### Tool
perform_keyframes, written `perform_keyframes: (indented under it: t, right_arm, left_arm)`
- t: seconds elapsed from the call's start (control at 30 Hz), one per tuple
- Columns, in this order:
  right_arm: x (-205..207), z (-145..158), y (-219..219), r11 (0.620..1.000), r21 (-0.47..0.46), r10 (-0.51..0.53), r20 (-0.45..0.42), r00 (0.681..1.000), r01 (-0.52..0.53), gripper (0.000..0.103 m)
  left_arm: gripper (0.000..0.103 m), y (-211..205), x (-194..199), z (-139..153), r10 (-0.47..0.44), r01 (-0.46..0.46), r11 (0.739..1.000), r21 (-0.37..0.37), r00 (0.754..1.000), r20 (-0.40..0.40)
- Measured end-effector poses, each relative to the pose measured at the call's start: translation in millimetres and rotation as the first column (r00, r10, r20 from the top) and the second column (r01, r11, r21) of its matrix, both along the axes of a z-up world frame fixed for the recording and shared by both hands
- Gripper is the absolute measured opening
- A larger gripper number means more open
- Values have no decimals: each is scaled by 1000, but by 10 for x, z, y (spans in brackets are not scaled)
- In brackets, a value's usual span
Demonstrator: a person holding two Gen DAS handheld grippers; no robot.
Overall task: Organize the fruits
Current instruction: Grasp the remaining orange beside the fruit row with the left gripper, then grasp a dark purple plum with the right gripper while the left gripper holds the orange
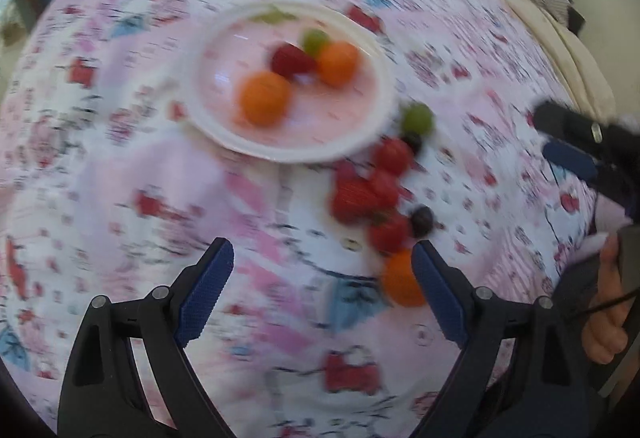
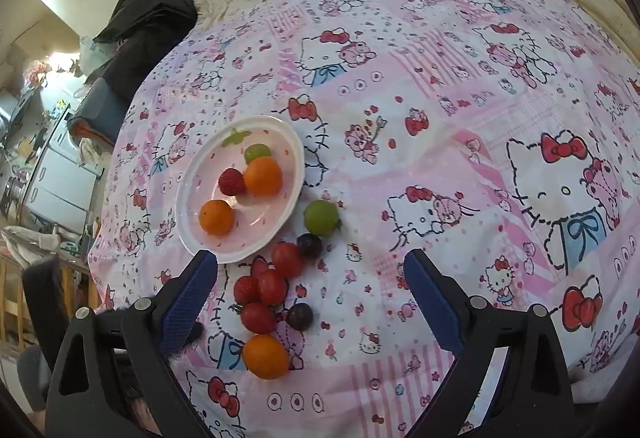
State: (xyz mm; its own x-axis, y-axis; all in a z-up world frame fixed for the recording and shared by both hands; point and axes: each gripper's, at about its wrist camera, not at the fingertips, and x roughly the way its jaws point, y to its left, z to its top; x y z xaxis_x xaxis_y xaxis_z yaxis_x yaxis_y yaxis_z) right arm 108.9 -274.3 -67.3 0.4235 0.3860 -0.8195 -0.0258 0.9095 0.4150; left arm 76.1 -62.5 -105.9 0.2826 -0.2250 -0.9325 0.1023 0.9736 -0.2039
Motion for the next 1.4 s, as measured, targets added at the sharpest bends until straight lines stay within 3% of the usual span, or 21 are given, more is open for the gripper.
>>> perform_keyframes:
  t: [0.13, 0.27, 0.37, 0.43, 0.6, 0.7, 0.83, 0.9, 1.13, 1.17, 1.23, 1.4]
  right_arm:
    - [14, -13, -41, 1000, 4, -11, -7, 1000, 11, 97]
    - [24, -12, -80, 1000, 18, -24, -11, 1000, 24, 97]
    - [33, -25, -98, 999, 19, -29, -16, 999, 30, 97]
    - [45, -38, -105, 999, 20, -32, -22, 999, 33, 97]
    - [79, -109, -94, 999, 6, -32, -57, 998, 32, 97]
    - [87, -199, -52, 1000, 4, -4, -100, 995, 4, 95]
    - [82, -406, 139, 995, 7, 100, -186, 977, -101, 48]
    - [65, -515, 248, 989, 13, 145, -228, 963, -146, 41]
    - [52, -797, 466, 979, 3, 192, -323, 927, -202, 38]
    - [58, -820, 498, 978, -1, 196, -330, 923, -208, 37]
    - [77, -842, 562, 972, -9, 220, -332, 917, -236, 24]
    - [68, -835, 613, 962, -34, 245, -316, 916, -269, 23]
  left_arm:
    - [89, -388, -52, -103, -105, 104, 994, -15, 994, -30]
    - [83, -579, -66, -200, -148, 148, 988, 37, 989, -23]
    - [63, -608, -65, -233, -166, 166, 984, 64, 986, -12]
    - [38, -592, -71, -217, -182, 182, 983, 7, 983, -8]
    - [37, -409, -124, -44, -169, 169, 985, -38, 986, -6]
    - [37, -187, -146, 114, -116, 116, 991, -61, 993, 7]
    - [37, 87, -144, 260, -25, 26, 999, -28, 997, 67]
    - [37, 230, -108, 249, 45, -45, 999, -1, 996, 76]
    - [37, 453, -67, 211, 141, -144, 989, 44, 987, 80]
    - [37, 480, -58, 210, 149, -153, 987, 47, 985, 81]
    - [37, 533, -36, 192, 169, -172, 984, 41, 983, 75]
    - [37, 613, -27, 184, 199, -203, 978, 38, 977, 75]
